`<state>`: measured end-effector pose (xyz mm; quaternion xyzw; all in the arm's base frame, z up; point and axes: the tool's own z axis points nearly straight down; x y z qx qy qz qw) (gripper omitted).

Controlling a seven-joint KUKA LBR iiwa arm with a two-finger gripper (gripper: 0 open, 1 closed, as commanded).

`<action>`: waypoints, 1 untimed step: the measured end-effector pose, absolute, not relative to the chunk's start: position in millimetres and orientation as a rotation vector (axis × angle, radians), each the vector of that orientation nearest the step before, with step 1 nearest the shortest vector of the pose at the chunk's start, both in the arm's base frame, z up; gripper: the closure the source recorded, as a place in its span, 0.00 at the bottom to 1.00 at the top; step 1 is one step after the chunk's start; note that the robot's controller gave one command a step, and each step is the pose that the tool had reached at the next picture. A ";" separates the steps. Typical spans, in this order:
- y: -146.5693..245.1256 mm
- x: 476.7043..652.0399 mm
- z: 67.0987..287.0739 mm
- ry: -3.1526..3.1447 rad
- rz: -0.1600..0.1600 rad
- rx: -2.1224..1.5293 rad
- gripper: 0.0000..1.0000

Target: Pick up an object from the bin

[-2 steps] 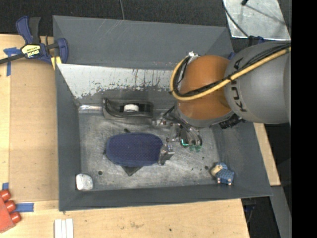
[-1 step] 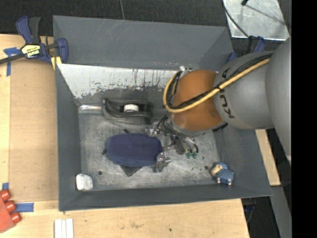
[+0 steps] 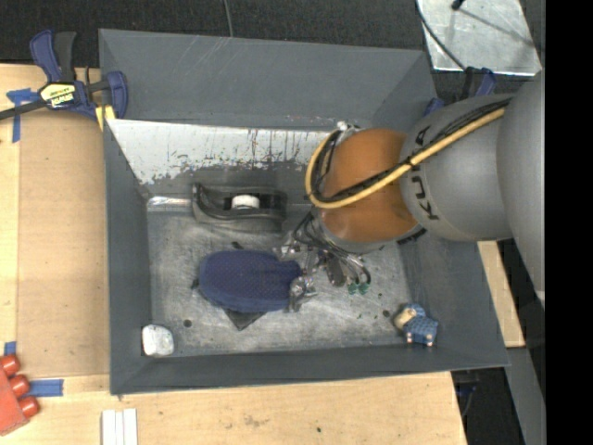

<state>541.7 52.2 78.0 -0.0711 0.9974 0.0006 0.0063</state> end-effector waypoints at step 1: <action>46.5 562.6 232.5 3.070 -0.002 -0.607 1.00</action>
Offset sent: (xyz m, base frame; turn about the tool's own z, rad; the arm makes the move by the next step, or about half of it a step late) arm 0.0183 -0.0053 0.1498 -0.2489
